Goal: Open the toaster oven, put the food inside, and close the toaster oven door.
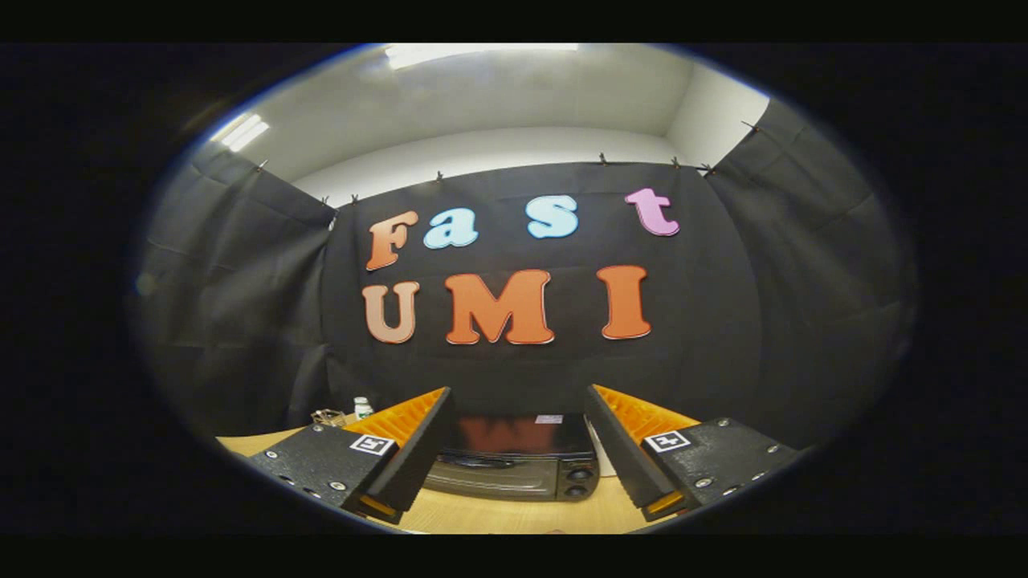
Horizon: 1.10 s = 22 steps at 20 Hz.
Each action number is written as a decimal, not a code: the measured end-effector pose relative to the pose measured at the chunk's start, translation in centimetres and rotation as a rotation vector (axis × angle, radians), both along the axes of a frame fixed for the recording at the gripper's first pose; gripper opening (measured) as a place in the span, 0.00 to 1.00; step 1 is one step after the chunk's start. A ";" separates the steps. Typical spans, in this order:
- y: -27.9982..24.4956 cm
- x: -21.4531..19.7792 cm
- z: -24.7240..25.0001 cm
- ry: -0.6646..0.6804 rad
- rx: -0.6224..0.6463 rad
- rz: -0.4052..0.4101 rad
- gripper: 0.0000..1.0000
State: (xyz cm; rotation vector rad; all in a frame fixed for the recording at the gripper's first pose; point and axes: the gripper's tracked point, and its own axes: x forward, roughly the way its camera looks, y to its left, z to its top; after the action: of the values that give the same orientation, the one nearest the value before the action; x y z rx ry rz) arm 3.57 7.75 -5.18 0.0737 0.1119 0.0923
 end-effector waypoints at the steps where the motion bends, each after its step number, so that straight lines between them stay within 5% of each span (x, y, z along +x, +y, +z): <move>1: 0.6 0.4 -0.8 0.014 0.012 0.013 0.97; 22: 5.9 9.9 -17.7 0.247 -0.063 0.007 0.97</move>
State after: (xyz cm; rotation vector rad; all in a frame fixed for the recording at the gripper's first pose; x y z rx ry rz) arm 13.44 13.66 -22.89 0.0215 0.3616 0.0864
